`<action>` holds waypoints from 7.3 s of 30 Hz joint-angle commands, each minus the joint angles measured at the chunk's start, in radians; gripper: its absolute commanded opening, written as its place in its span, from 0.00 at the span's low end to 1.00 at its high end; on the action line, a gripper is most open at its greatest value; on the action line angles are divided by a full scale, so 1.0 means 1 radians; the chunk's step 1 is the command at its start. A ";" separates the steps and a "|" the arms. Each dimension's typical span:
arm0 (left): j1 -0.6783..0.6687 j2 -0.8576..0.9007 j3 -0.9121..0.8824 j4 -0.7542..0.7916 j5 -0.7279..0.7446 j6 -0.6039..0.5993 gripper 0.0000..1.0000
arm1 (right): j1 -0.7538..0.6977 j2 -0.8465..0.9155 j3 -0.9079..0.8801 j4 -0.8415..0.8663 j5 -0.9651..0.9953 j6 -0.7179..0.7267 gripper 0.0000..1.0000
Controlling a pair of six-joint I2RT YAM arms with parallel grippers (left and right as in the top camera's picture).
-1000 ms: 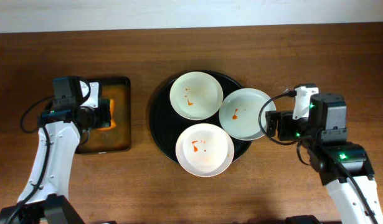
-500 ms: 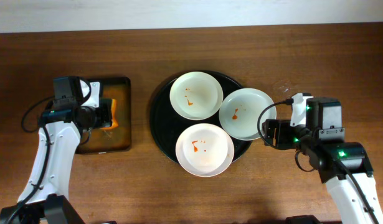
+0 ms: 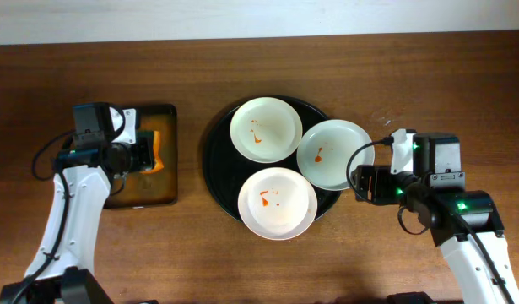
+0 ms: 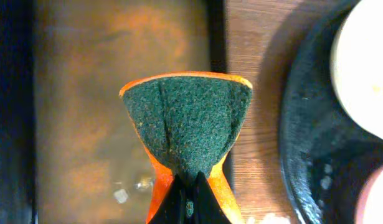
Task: Clean dirty plates on tray and stack at the side
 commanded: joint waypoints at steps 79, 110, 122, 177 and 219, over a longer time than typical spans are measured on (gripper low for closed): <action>-0.828 0.312 0.013 0.143 0.153 -0.116 0.00 | 0.329 0.489 -0.177 0.222 -0.216 0.460 0.04; -0.781 0.190 0.039 -0.092 0.167 -0.219 0.00 | 0.327 0.489 -0.177 0.214 -0.220 0.461 0.04; -0.800 0.190 -0.072 -0.035 -0.133 -0.352 0.00 | 0.327 0.489 -0.177 0.206 -0.220 0.461 0.04; -0.563 0.038 0.067 -0.066 -0.198 -0.397 0.00 | 0.363 0.455 0.301 -0.145 0.397 0.259 0.04; -0.506 0.038 0.067 -0.060 -0.196 -0.397 0.00 | 0.850 0.459 0.325 -0.130 1.143 0.437 0.04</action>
